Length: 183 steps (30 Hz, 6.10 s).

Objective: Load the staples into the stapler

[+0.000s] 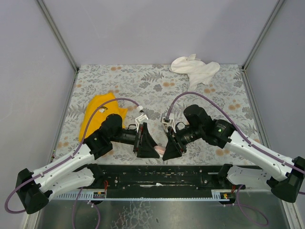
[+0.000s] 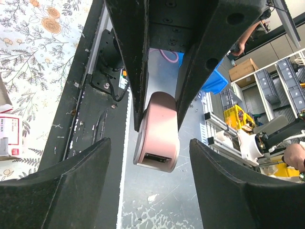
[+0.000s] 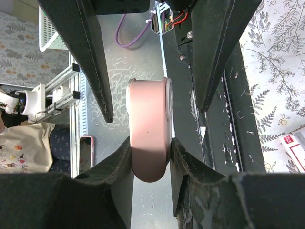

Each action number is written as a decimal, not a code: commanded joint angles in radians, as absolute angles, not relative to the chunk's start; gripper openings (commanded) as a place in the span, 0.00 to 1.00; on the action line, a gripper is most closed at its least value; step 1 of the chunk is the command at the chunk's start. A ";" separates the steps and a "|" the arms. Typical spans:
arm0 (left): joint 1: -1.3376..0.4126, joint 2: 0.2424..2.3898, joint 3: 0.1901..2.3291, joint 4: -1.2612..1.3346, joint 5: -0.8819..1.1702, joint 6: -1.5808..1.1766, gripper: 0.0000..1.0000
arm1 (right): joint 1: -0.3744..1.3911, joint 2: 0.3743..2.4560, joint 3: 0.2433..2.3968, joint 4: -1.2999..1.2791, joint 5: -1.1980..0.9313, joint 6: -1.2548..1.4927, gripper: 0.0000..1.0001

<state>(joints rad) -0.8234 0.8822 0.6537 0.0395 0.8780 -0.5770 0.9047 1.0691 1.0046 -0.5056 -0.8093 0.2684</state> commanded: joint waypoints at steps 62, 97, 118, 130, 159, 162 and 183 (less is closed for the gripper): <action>-0.828 0.720 0.381 0.428 0.312 -0.446 0.00 | 0.885 0.950 0.654 0.192 -0.163 1.290 0.00; -0.779 1.539 0.350 0.950 -0.259 -0.284 0.00 | 0.883 1.112 0.486 -0.021 0.305 0.592 0.79; -0.747 1.629 0.314 0.969 -0.169 -0.320 0.59 | 0.883 1.511 0.645 0.179 0.219 0.393 0.54; -0.737 1.342 0.468 0.457 -0.130 -0.427 0.80 | 0.884 1.574 0.663 0.209 0.211 0.295 0.17; -0.653 1.520 0.631 0.333 0.352 -0.634 0.41 | 0.884 1.519 0.525 0.336 -0.100 0.174 0.10; -0.657 1.497 0.615 0.335 0.358 -0.633 0.42 | 0.884 1.531 0.520 0.345 -0.094 0.183 0.14; -0.782 1.515 0.555 0.353 0.317 -0.640 0.46 | 0.884 1.480 0.516 0.317 -0.079 0.191 0.47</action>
<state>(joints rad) -0.7532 1.4998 0.5873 0.3416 0.2676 -0.6285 0.8783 1.5234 0.5259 0.4004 -0.0917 0.1833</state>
